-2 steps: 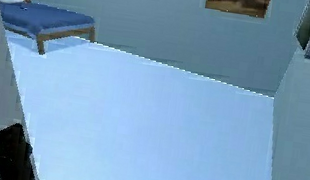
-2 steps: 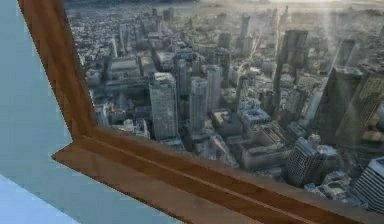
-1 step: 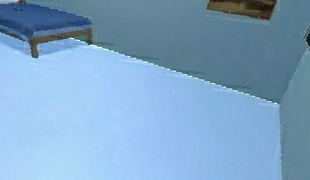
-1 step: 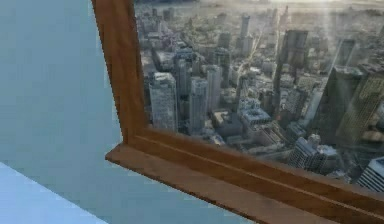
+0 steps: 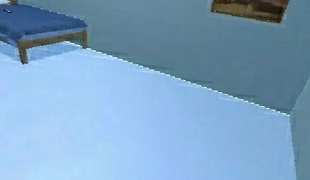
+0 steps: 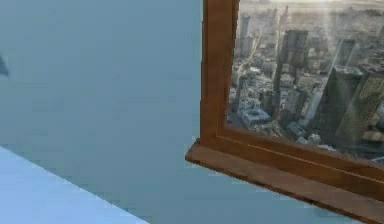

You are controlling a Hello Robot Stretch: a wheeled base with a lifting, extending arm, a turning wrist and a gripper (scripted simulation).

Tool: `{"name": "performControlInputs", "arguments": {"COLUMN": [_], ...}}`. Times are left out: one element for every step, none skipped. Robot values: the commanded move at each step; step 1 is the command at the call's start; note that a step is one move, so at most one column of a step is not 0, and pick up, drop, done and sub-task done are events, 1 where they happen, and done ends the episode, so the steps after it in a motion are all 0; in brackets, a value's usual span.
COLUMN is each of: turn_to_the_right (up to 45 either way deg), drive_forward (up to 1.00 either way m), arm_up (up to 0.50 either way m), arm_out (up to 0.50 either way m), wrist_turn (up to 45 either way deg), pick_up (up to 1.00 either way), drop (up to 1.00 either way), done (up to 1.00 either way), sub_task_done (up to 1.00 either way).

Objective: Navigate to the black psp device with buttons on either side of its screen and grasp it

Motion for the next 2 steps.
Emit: {"name": "performControlInputs", "arguments": {"turn_to_the_right": [-45.0, -24.0], "drive_forward": [0.0, 0.0], "arm_up": [0.0, 0.0], "arm_out": [0.0, 0.0], "wrist_turn": [0.0, 0.0], "pick_up": [0.0, 0.0], "drop": [0.0, 0.0], "done": [0.0, 0.0], "sub_task_done": [0.0, 0.0]}}
